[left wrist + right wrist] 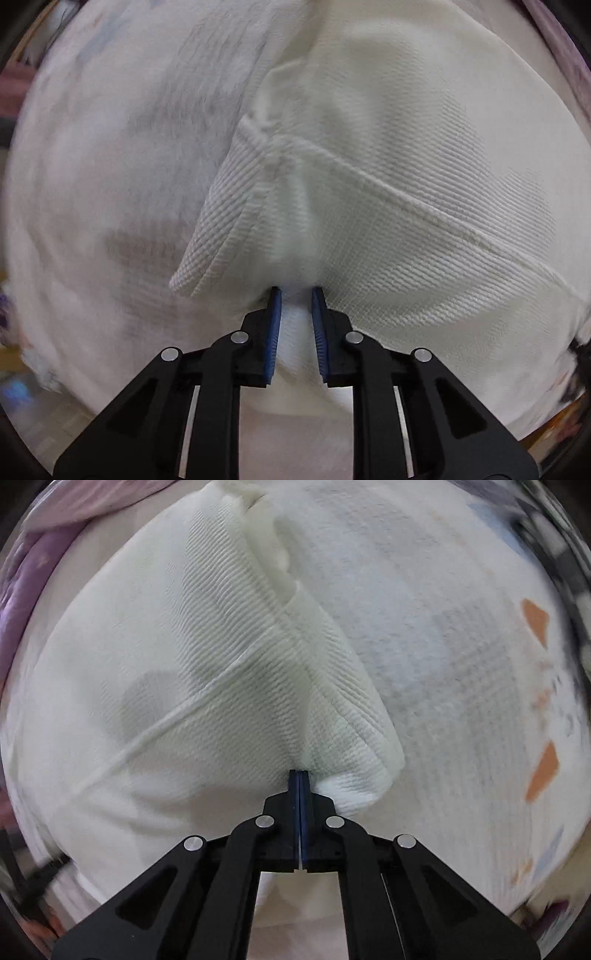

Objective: Fold large clothes

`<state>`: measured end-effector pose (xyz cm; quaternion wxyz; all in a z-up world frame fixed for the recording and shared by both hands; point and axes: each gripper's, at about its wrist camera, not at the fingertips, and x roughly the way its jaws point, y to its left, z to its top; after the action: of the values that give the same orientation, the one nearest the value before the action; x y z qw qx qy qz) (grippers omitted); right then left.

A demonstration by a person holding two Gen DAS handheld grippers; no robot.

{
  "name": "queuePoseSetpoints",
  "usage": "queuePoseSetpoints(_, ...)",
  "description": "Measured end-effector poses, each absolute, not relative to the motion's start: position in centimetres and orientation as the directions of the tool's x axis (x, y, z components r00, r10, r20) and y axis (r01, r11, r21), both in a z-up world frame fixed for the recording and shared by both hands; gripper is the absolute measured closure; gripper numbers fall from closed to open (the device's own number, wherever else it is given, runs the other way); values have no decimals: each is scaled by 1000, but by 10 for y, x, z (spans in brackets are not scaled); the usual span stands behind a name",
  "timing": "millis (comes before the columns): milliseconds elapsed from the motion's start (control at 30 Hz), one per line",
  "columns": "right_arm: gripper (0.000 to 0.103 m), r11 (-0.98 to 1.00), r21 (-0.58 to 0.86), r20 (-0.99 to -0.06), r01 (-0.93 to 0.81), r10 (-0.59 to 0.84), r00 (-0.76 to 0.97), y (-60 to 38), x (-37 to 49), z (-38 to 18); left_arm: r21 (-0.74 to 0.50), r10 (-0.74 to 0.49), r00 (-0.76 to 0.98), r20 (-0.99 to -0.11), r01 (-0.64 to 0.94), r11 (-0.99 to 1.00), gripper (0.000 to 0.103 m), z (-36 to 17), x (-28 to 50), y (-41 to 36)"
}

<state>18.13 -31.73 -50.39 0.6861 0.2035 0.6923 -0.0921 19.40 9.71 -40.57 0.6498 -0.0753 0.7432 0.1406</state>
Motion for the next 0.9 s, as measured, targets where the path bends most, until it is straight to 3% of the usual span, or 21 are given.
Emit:
queuePoseSetpoints(100,103,875,268,-957,402,195,215,-323,191,-448,68,68,-12,-998,-277,959,87,-359,209,98)
queuePoseSetpoints(200,95,877,293,-946,382,208,248,-333,232,-434,13,30,55,-998,-280,960,87,-347,240,110)
queuePoseSetpoints(300,95,837,338,-935,430,248,253,-356,287,-448,-15,-6,27,-1000,-341,940,74,-377,275,139)
queuePoseSetpoints(467,95,652,513,-837,558,525,156,-384,345,-508,-203,-237,-14,-971,-466,861,74,-426,311,180)
queuePoseSetpoints(600,96,601,519,-796,608,599,88,-389,354,-525,-246,-260,25,-965,-420,873,74,-406,308,200)
queuePoseSetpoints(667,87,533,560,-768,634,622,155,-400,353,-519,-267,-277,34,-960,-406,874,71,-394,311,207)
queuePoseSetpoints(733,55,511,564,-769,649,611,188,-411,353,-516,-294,-310,29,-950,-414,862,66,-388,308,211)
queuePoseSetpoints(767,51,529,539,-790,655,588,174,-415,357,-516,-299,-317,27,-948,-418,858,56,-383,305,213)
queuePoseSetpoints(800,51,553,514,-810,656,565,159,-419,359,-515,-292,-311,26,-950,-422,858,52,-375,317,215)
queuePoseSetpoints(900,51,518,573,-765,635,615,189,-424,357,-512,-335,-329,85,-941,-398,854,36,-356,343,240)
